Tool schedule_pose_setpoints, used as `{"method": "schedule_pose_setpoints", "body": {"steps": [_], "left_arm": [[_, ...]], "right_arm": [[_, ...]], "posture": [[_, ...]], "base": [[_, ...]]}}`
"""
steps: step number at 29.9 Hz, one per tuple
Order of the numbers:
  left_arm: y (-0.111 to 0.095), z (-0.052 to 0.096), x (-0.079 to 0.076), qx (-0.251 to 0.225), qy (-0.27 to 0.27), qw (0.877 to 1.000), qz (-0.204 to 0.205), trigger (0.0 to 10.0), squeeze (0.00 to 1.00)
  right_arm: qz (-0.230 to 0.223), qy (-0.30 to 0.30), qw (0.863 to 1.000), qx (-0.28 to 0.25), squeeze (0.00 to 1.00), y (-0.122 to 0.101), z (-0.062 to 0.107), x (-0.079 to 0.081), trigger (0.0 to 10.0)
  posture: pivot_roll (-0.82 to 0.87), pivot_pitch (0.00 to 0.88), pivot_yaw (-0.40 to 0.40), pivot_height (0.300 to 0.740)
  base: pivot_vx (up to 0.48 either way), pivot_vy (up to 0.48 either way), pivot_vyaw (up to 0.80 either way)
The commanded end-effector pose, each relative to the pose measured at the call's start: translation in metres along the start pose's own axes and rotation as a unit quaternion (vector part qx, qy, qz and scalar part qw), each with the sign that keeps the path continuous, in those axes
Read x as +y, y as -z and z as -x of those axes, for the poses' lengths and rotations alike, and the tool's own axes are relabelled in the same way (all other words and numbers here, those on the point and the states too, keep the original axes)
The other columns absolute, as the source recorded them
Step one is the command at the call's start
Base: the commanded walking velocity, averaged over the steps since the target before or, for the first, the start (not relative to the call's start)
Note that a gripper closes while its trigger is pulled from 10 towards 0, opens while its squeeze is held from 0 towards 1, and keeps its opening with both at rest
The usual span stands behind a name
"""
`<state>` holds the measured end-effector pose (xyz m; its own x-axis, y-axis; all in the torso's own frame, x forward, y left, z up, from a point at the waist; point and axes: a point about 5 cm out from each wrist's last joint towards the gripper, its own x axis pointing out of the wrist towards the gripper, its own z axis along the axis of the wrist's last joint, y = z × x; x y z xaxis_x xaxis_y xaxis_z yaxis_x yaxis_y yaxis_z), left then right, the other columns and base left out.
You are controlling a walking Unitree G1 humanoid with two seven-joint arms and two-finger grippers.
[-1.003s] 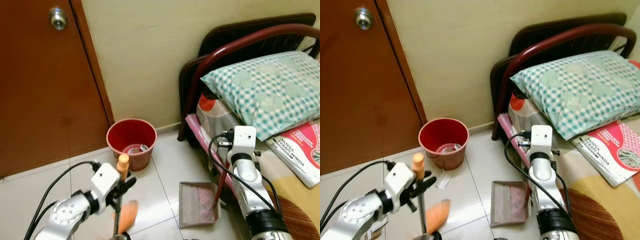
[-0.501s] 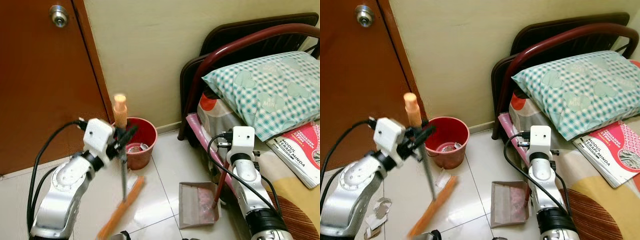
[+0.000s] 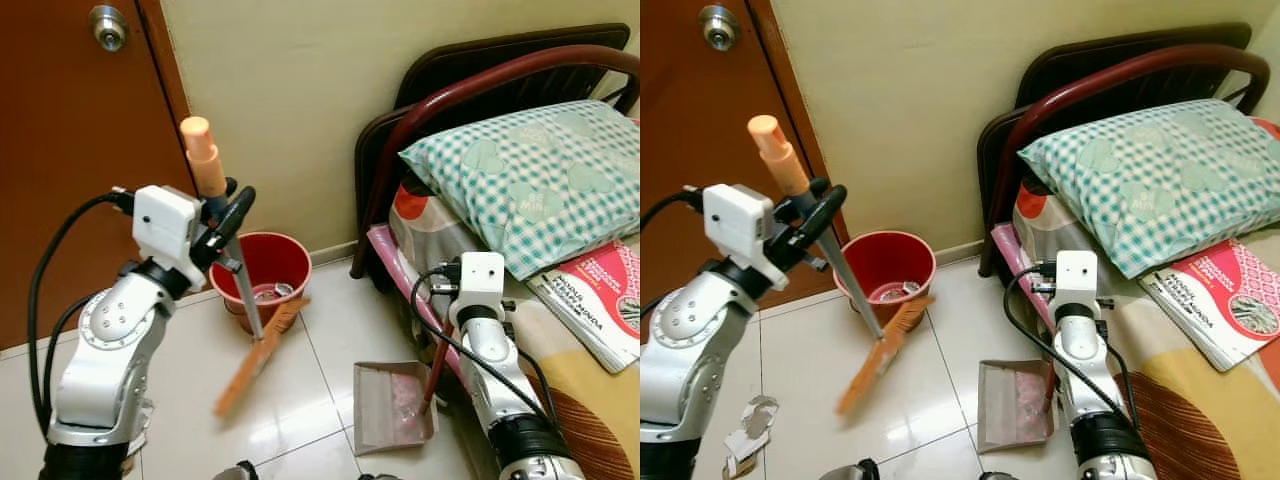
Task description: Sweep floor
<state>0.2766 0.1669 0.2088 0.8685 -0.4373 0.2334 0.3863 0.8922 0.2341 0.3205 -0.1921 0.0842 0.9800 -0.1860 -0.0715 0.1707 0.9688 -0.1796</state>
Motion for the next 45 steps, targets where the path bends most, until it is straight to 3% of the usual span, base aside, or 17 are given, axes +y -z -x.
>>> {"method": "schedule_pose_setpoints", "body": {"steps": [1, 6, 16, 18, 21, 27, 30, 34, 36, 40, 45], "left_arm": [[-0.012, 0.006, 0.016, -0.027, -0.036, 0.997, -0.057, 10.0, 0.00], [0.011, 0.019, 0.018, 0.008, -0.041, 0.996, -0.076, 10.0, 0.00], [0.049, 0.033, 0.018, 0.066, -0.069, 0.993, -0.064, 10.0, 0.00], [0.065, 0.028, 0.014, 0.079, -0.079, 0.993, -0.042, 10.0, 0.00], [0.072, 0.025, 0.011, 0.085, -0.079, 0.992, -0.039, 10.0, 0.00], [0.098, 0.001, 0.001, 0.104, -0.090, 0.990, 0.007, 10.0, 0.00], [0.099, -0.014, -0.013, 0.099, -0.057, 0.993, 0.018, 10.0, 0.00], [0.096, -0.020, -0.021, 0.090, -0.036, 0.995, 0.028, 10.0, 0.00], [0.093, -0.026, -0.036, 0.082, 0.007, 0.995, 0.048, 10.0, 0.00], [0.086, -0.028, -0.057, 0.067, 0.059, 0.993, 0.078, 10.0, 0.00], [0.075, -0.026, -0.067, 0.050, 0.073, 0.991, 0.104, 10.0, 0.00]], "right_arm": [[0.010, -0.003, 1.000, 0.001, 0.00, 0.001, -0.001, -0.001, 10.0], [0.011, -0.004, 1.000, 0.000, 0.00, 0.001, 0.000, -0.001, 10.0], [0.012, -0.006, 1.000, 0.000, 0.00, 0.002, 0.001, 0.000, 10.0], [0.009, -0.008, 1.000, -0.003, 0.00, 0.001, 0.001, 0.002, 10.0], [0.009, -0.006, 1.000, -0.005, 0.00, 0.000, 0.000, 0.003, 10.0], [-0.021, -0.005, 1.000, -0.020, 0.00, -0.011, -0.010, 0.010, 10.0], [-0.036, -0.014, 0.999, -0.023, 0.00, -0.016, -0.015, 0.019, 10.0], [-0.033, -0.023, 0.999, -0.023, 0.00, -0.019, -0.018, 0.027, 10.0], [-0.035, -0.034, 0.999, -0.023, 0.00, -0.022, -0.021, 0.038, 10.0], [-0.031, -0.049, 0.998, -0.019, 0.00, -0.023, -0.022, 0.053, 10.0], [-0.021, -0.060, 0.998, -0.012, 0.00, -0.020, -0.020, 0.061, 10.0]], "posture": [[0.09, 0.144, -0.018, 0.740], [0.09, 0.149, -0.020, 0.740], [0.08, 0.152, -0.023, 0.740], [0.08, 0.154, -0.024, 0.740], [0.08, 0.154, -0.024, 0.740], [0.08, 0.156, -0.024, 0.740], [0.09, 0.154, -0.023, 0.740], [0.09, 0.154, -0.023, 0.740], [0.10, 0.153, -0.023, 0.740], [0.11, 0.153, -0.026, 0.740], [0.11, 0.153, -0.026, 0.740]], "base": [[0.000, 0.000, 0.00], [0.000, 0.000, 0.00], [0.000, 0.000, 0.00], [0.000, 0.000, 0.00], [0.000, 0.000, 0.00], [0.000, 0.000, 0.00], [0.000, 0.000, 0.00], [0.000, 0.000, 0.00], [0.000, 0.000, 0.00], [0.000, 0.000, 0.00], [0.000, 0.000, 0.00]]}}
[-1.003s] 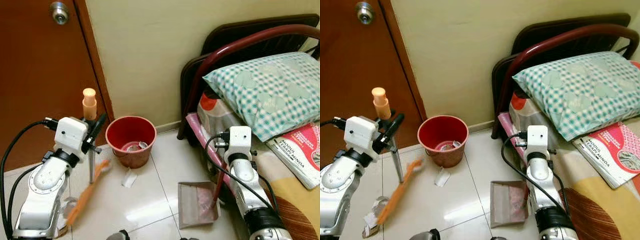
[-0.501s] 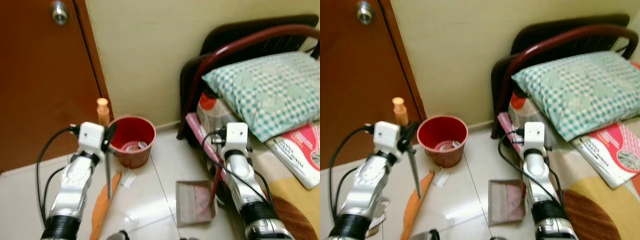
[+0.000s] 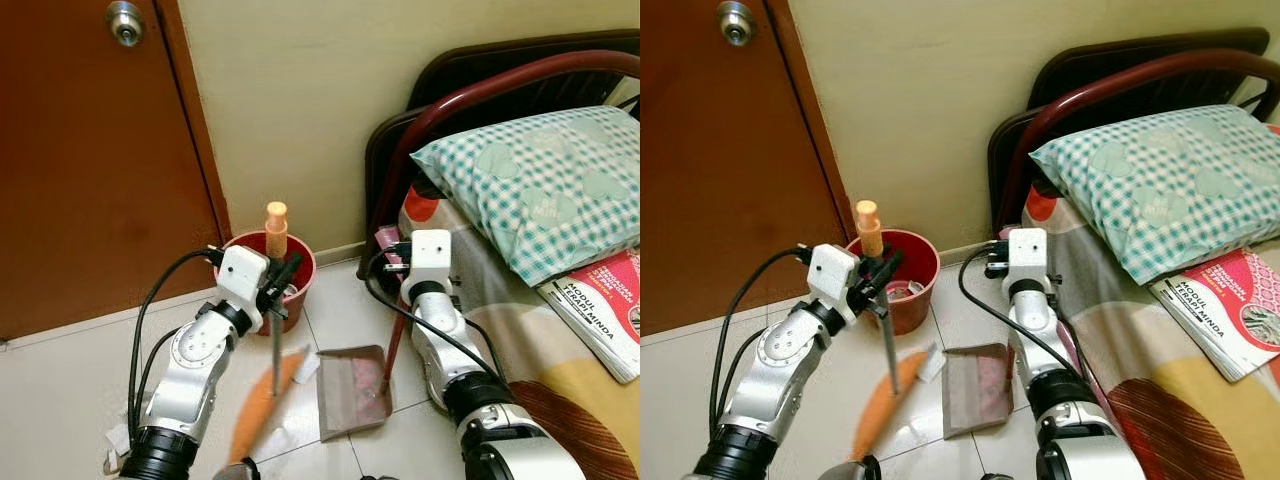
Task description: Sweep floor
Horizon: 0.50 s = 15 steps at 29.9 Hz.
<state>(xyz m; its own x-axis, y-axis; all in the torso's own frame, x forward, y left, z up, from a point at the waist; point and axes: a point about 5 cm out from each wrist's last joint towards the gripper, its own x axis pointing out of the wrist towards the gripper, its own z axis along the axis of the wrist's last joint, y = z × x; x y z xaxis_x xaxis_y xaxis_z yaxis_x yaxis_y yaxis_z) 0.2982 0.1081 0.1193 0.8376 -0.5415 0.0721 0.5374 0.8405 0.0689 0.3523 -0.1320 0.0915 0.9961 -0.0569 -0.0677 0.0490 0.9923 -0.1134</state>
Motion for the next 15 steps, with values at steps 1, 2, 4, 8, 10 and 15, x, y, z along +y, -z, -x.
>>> {"method": "schedule_pose_setpoints", "body": {"steps": [1, 2, 4, 8, 10, 15], "left_arm": [[-0.014, -0.002, -0.007, -0.030, 0.014, 0.999, 0.019, 10.0, 0.00], [-0.016, -0.001, -0.007, -0.032, 0.017, 0.999, 0.023, 10.0, 0.00], [-0.021, -0.001, -0.009, -0.039, 0.018, 0.998, 0.040, 10.0, 0.00], [-0.037, -0.004, -0.010, -0.066, 0.013, 0.995, 0.079, 10.0, 0.00], [-0.050, -0.008, -0.007, -0.094, -0.005, 0.989, 0.117, 10.0, 0.00], [-0.057, -0.003, 0.024, -0.115, -0.091, 0.987, 0.067, 10.0, 0.00]], "right_arm": [[0.013, 0.002, 1.000, 0.003, 0.00, 0.002, 0.000, 0.001, 10.0], [0.015, 0.001, 1.000, 0.003, 0.00, 0.002, 0.000, 0.002, 10.0], [0.016, 0.000, 1.000, 0.003, 0.00, 0.004, 0.000, 0.003, 10.0], [0.016, -0.002, 1.000, 0.006, 0.00, 0.006, 0.001, 0.004, 10.0], [0.014, -0.002, 1.000, 0.007, 0.00, 0.007, 0.001, 0.004, 10.0], [0.009, -0.002, 1.000, 0.007, 0.00, 0.008, 0.001, 0.003, 10.0]], "posture": [[0.11, 0.153, -0.031, 0.740], [0.11, 0.153, -0.031, 0.740], [0.11, 0.153, -0.031, 0.740], [0.11, 0.154, -0.031, 0.740], [0.11, 0.155, -0.029, 0.740], [0.11, 0.157, -0.026, 0.740]], "base": [[0.000, 0.000, 0.00], [0.000, 0.000, 0.00], [0.000, 0.000, 0.00], [0.000, 0.000, 0.00], [0.000, 0.000, 0.00], [0.000, 0.000, 0.00]]}}
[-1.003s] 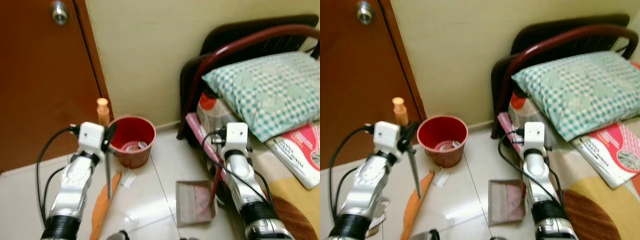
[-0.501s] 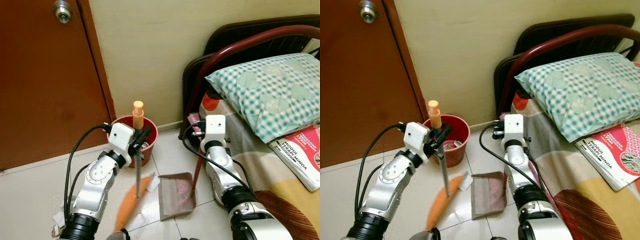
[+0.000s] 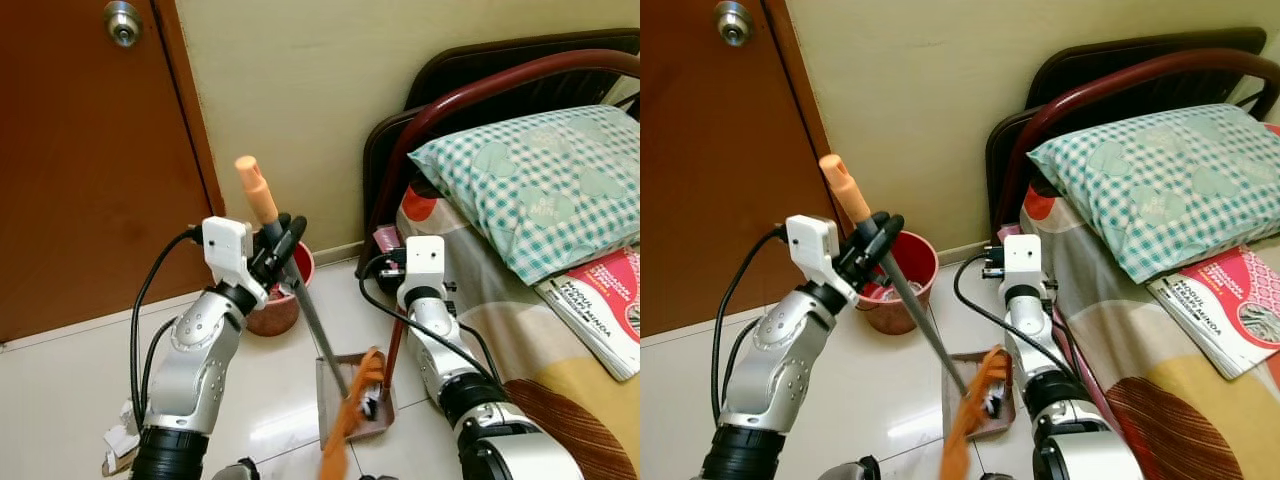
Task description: Sweep floor
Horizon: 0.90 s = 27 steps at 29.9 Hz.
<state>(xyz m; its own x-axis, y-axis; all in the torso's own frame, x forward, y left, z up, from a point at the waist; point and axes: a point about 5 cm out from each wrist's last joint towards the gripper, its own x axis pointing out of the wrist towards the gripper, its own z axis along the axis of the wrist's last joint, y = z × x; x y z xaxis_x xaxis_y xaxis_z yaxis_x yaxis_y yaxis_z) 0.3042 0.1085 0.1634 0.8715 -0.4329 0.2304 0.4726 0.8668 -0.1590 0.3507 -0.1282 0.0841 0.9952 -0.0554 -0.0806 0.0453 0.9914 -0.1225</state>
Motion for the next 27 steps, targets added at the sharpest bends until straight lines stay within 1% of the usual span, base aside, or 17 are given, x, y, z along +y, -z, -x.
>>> {"method": "schedule_pose_setpoints", "body": {"steps": [1, 2, 3, 5, 6, 7, 9, 10, 12, 13, 16, 17, 18, 19, 20, 25, 27], "left_arm": [[-0.019, 0.002, 0.021, -0.038, -0.050, 0.997, -0.052, 10.0, 0.00], [-0.021, 0.005, 0.028, -0.038, -0.066, 0.995, -0.065, 10.0, 0.00], [-0.025, 0.012, 0.043, -0.035, -0.097, 0.990, -0.095, 10.0, 0.00], [-0.027, 0.018, 0.053, -0.031, -0.120, 0.985, -0.116, 10.0, 0.00], [-0.027, 0.027, 0.064, -0.022, -0.145, 0.980, -0.132, 10.0, 0.00], [-0.027, 0.033, 0.071, -0.016, -0.162, 0.977, -0.141, 10.0, 0.00], [-0.027, 0.041, 0.079, -0.014, -0.182, 0.972, -0.151, 10.0, 0.00], [-0.027, 0.041, 0.079, -0.014, -0.182, 0.972, -0.151, 10.0, 0.00], [-0.029, 0.060, 0.088, -0.016, -0.214, 0.962, -0.171, 10.0, 0.00], [-0.027, 0.067, 0.090, -0.008, -0.222, 0.959, -0.174, 10.0, 0.00], [-0.016, 0.082, 0.093, 0.018, -0.230, 0.958, -0.173, 10.0, 0.00], [-0.006, 0.091, 0.092, 0.039, -0.229, 0.957, -0.171, 10.0, 0.00], [-0.001, 0.095, 0.091, 0.049, -0.229, 0.958, -0.168, 10.0, 0.00], [-0.001, 0.095, 0.091, 0.049, -0.229, 0.958, -0.168, 10.0, 0.00], [0.008, 0.101, 0.088, 0.065, -0.228, 0.958, -0.163, 10.0, 0.00], [0.026, 0.107, 0.076, 0.090, -0.220, 0.959, -0.155, 10.0, 0.00], [0.028, 0.105, 0.072, 0.092, -0.216, 0.960, -0.155, 10.0, 0.00]], "right_arm": [[0.003, -0.001, 1.000, 0.000, 0.00, 0.001, 0.000, -0.003, 10.0], [0.003, 0.000, 1.000, 0.000, 0.00, 0.002, 0.001, -0.004, 10.0], [0.004, 0.002, 1.000, 0.000, 0.00, 0.005, 0.003, -0.010, 10.0], [0.005, 0.006, 1.000, -0.001, 0.00, 0.007, 0.004, -0.014, 10.0], [0.003, 0.011, 1.000, -0.001, 0.00, 0.009, 0.007, -0.021, 10.0], [-0.001, 0.015, 1.000, -0.001, 0.00, 0.011, 0.009, -0.026, 10.0], [-0.007, 0.018, 1.000, -0.002, 0.00, 0.013, 0.012, -0.032, 10.0], [-0.007, 0.018, 1.000, -0.002, 0.00, 0.013, 0.012, -0.032, 10.0], [-0.021, 0.026, 0.999, -0.018, 0.00, 0.014, 0.022, -0.046, 10.0], [-0.031, 0.027, 0.999, -0.023, 0.00, 0.014, 0.026, -0.050, 10.0], [-0.046, 0.031, 0.998, -0.032, 0.00, 0.015, 0.037, -0.059, 10.0], [-0.052, 0.034, 0.997, -0.034, 0.00, 0.017, 0.045, -0.063, 10.0], [-0.059, 0.036, 0.997, -0.036, 0.00, 0.017, 0.048, -0.064, 10.0], [-0.059, 0.036, 0.997, -0.036, 0.00, 0.017, 0.048, -0.064, 10.0], [-0.065, 0.035, 0.996, -0.041, 0.00, 0.016, 0.054, -0.064, 10.0], [-0.077, 0.022, 0.995, -0.055, 0.00, 0.006, 0.066, -0.063, 10.0], [-0.077, 0.016, 0.995, -0.059, 0.00, 0.003, 0.068, -0.062, 10.0]], "posture": [[0.11, 0.157, -0.026, 0.740], [0.11, 0.158, -0.026, 0.740], [0.11, 0.158, -0.026, 0.740], [0.11, 0.162, -0.023, 0.740], [0.11, 0.163, -0.023, 0.740], [0.10, 0.164, -0.019, 0.740], [0.10, 0.164, -0.017, 0.740], [0.10, 0.164, -0.017, 0.740], [0.10, 0.159, -0.006, 0.740], [0.10, 0.159, -0.006, 0.740], [0.10, 0.147, 0.003, 0.740], [0.09, 0.138, 0.006, 0.740], [0.09, 0.133, 0.007, 0.740], [0.09, 0.133, 0.007, 0.740], [0.09, 0.122, 0.007, 0.740], [0.09, 0.080, 0.011, 0.740], [0.08, 0.072, 0.018, 0.740]], "base": [[0.000, 0.000, 0.00], [0.000, 0.000, 0.00], [0.000, 0.000, 0.00], [0.000, 0.000, 0.00], [0.000, 0.000, 0.00], [0.000, 0.000, 0.00], [0.000, 0.000, 0.00], [0.000, 0.000, 0.00], [0.000, 0.000, 0.00], [0.000, 0.000, 0.00], [0.000, 0.000, 0.00], [0.000, 0.000, 0.00], [0.000, 0.000, 0.00], [0.000, 0.000, 0.00], [0.000, 0.000, 0.00], [0.000, 0.000, 0.00], [0.000, 0.000, 0.68]]}}
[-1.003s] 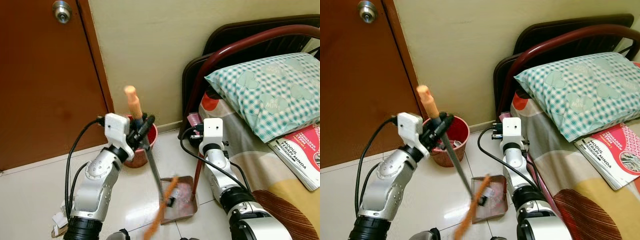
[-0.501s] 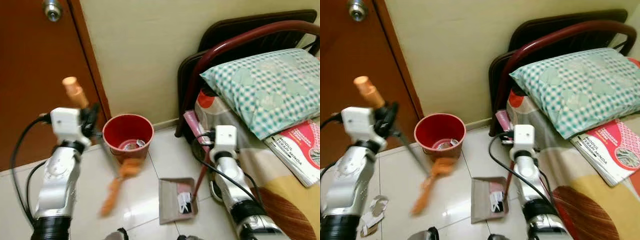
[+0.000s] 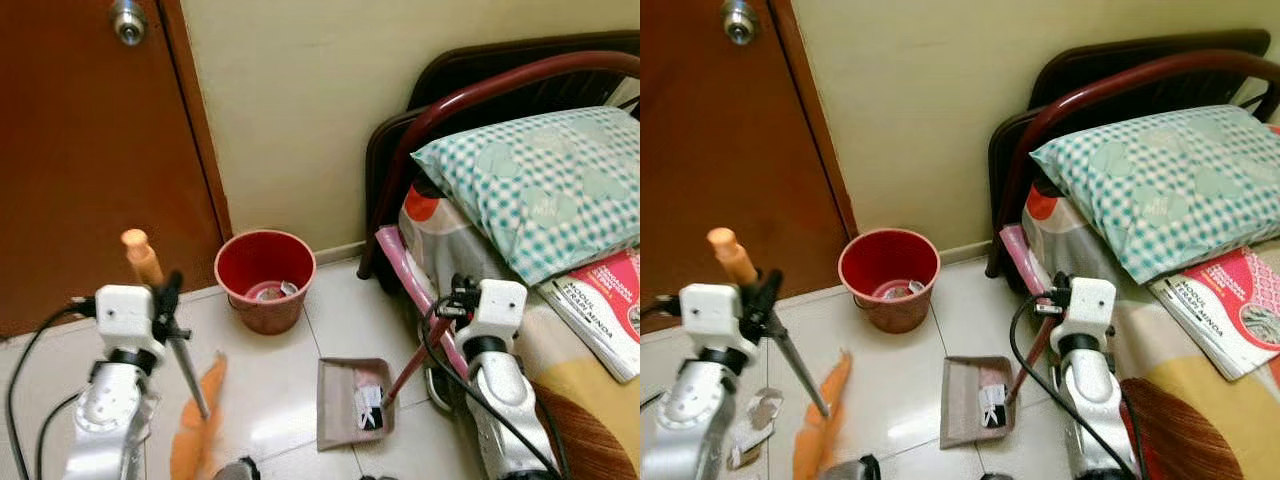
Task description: Sweep floor
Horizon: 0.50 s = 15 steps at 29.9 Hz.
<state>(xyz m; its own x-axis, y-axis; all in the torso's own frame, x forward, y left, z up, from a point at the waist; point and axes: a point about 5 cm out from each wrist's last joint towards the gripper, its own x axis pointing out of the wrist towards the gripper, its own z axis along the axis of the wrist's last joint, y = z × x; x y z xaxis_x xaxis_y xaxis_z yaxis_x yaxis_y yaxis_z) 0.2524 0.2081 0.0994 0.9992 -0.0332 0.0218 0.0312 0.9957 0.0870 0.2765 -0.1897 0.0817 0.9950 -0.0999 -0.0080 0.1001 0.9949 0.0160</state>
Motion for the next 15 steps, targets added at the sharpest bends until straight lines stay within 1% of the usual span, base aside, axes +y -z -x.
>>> {"method": "schedule_pose_setpoints", "body": {"steps": [1, 4, 6, 9, 13, 14, 15], "left_arm": [[-0.001, 0.002, 0.000, -0.004, 0.000, 1.000, -0.006, 10.0, 0.00], [-0.002, 0.000, -0.001, -0.004, 0.001, 1.000, -0.006, 10.0, 0.00], [-0.003, -0.003, 0.000, -0.006, 0.000, 1.000, -0.006, 10.0, 0.00], [-0.004, -0.005, 0.000, -0.008, -0.002, 1.000, -0.008, 10.0, 0.00], [-0.003, -0.006, 0.000, -0.007, -0.004, 1.000, -0.011, 10.0, 0.00], [-0.003, -0.006, -0.001, -0.006, -0.002, 1.000, -0.010, 10.0, 0.00], [-0.002, -0.006, -0.002, -0.005, -0.001, 1.000, -0.008, 10.0, 0.00]], "right_arm": [[-0.006, -0.011, 1.000, -0.023, 0.00, -0.014, -0.003, 0.005, 10.0], [-0.001, -0.004, 1.000, -0.019, 0.00, -0.015, -0.003, 0.004, 10.0], [-0.014, 0.006, 1.000, -0.012, 0.00, -0.017, -0.005, 0.003, 10.0], [-0.009, 0.008, 1.000, -0.022, 0.00, -0.026, -0.010, 0.003, 10.0], [-0.007, 0.019, 1.000, -0.019, 0.00, -0.030, -0.013, 0.001, 10.0], [-0.008, 0.022, 1.000, -0.016, 0.00, -0.030, -0.014, 0.001, 10.0], [-0.014, 0.027, 0.999, -0.010, 0.00, -0.030, -0.015, 0.000, 10.0]], "posture": [[0.08, 0.072, 0.018, 0.740], [0.08, 0.061, 0.036, 0.740], [0.08, 0.069, 0.041, 0.740], [0.08, 0.064, 0.038, 0.740], [0.07, 0.068, 0.035, 0.740], [0.07, 0.075, 0.033, 0.740], [0.07, 0.073, 0.032, 0.740]], "base": [[0.000, 0.000, 0.80], [0.000, 0.000, 0.80], [0.000, 0.000, 0.80], [0.000, 0.000, 0.80], [0.000, 0.000, 0.80], [0.000, 0.000, 0.68], [0.000, 0.000, 0.00]]}}
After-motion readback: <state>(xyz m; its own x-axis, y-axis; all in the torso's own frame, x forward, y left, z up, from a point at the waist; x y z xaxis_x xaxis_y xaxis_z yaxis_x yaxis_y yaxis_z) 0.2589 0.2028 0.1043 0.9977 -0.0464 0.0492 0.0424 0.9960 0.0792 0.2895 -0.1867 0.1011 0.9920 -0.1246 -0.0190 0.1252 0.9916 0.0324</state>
